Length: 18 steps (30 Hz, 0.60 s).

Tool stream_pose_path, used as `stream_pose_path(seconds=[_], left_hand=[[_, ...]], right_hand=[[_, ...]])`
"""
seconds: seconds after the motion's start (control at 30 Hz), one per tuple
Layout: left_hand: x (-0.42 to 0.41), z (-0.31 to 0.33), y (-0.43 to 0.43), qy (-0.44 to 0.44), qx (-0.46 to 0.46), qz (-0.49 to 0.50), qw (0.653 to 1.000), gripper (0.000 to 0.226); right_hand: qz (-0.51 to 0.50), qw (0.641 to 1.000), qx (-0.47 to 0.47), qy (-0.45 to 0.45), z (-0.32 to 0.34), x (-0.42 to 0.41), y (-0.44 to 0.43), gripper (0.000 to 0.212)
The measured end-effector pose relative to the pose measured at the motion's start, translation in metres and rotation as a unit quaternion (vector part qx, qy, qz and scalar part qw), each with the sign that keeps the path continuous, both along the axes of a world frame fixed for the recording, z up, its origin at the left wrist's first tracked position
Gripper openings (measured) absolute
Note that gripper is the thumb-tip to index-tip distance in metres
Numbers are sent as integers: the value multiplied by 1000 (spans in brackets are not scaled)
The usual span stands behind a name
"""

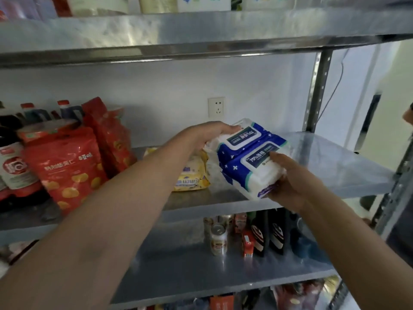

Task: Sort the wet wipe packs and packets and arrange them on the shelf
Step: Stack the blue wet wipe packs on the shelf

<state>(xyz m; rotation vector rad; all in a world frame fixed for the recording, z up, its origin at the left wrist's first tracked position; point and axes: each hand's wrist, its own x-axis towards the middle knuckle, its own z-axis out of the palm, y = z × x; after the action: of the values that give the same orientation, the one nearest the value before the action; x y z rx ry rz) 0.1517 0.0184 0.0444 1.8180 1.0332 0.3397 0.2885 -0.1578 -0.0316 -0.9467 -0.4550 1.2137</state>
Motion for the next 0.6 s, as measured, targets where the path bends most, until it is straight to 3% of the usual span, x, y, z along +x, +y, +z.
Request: stream_pose_path(seconds=[0.2, 0.4, 0.5, 0.6], left_hand=[[18, 4, 38, 55, -2, -14, 998, 49], [47, 9, 65, 109, 87, -61, 988, 44], [65, -5, 71, 179, 198, -122, 956, 46], [74, -24, 76, 254, 206, -179, 928, 59]], right_hand=[[36, 998, 8, 45, -10, -1, 25, 44], [-5, 996, -7, 87, -10, -8, 48, 35], [-47, 995, -47, 70, -8, -6, 60, 35], [-76, 994, -74, 15, -1, 4, 64, 31]])
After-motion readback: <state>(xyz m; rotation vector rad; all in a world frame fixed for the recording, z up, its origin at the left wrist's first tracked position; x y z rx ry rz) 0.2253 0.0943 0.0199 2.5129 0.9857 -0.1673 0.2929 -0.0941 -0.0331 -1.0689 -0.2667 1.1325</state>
